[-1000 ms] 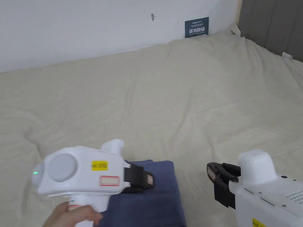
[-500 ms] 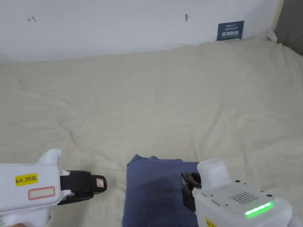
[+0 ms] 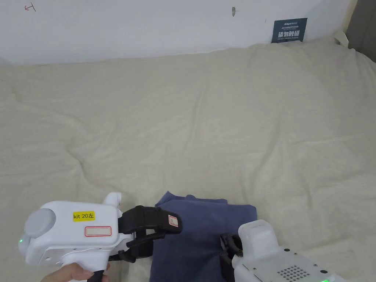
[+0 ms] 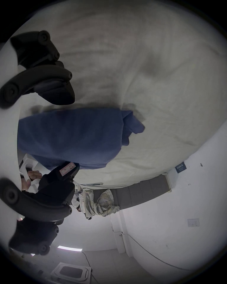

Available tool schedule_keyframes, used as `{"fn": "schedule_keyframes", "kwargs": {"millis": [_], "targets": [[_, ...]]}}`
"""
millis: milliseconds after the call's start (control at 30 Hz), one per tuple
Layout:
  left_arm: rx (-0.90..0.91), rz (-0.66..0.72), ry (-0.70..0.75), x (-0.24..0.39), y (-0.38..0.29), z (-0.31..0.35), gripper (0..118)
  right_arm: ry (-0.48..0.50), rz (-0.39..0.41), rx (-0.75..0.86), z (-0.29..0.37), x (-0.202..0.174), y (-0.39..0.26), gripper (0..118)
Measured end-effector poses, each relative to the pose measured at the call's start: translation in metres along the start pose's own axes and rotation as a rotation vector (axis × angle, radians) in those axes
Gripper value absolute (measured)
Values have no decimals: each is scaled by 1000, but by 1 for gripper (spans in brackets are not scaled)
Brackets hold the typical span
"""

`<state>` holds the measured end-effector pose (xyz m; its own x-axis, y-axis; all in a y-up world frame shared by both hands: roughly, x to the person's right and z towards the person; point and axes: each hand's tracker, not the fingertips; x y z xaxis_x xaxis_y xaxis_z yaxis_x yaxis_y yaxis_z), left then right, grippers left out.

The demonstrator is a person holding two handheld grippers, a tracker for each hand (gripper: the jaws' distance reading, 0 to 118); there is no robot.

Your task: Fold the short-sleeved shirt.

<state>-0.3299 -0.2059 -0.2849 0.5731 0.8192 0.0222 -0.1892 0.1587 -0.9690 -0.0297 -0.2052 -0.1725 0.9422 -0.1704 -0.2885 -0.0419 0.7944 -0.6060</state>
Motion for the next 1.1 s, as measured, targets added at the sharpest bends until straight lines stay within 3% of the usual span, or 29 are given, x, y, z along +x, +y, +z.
{"fn": "schedule_keyframes", "kwargs": {"millis": [167, 300, 333, 367, 400, 500, 867, 1100], "targets": [[-71, 19, -60, 3, 6, -29, 103, -4, 5, 1, -1, 0, -1, 0], [-88, -26, -8, 13, 7, -33, 102, -3, -3, 2, 0, 0, -2, 0], [-88, -38, 11, 13, 8, -32, 95, -3, -4, 2, 0, 0, -2, 0], [-81, -60, 79, 12, 10, -31, 79, -7, -5, 5, 1, 0, -2, 0], [-73, -46, 118, 8, 11, -32, 48, -3, -7, 6, 1, 1, -2, 0], [-92, -20, 42, 4, 10, -29, 38, 4, -12, 13, 2, -1, -3, 0], [-47, -99, 117, 11, 14, 15, 33, -81, 22, 370, 77, -30, 50, 0], [23, -140, 294, -10, 29, 98, 33, -121, 44, 493, 106, -61, 67, 0]]}}
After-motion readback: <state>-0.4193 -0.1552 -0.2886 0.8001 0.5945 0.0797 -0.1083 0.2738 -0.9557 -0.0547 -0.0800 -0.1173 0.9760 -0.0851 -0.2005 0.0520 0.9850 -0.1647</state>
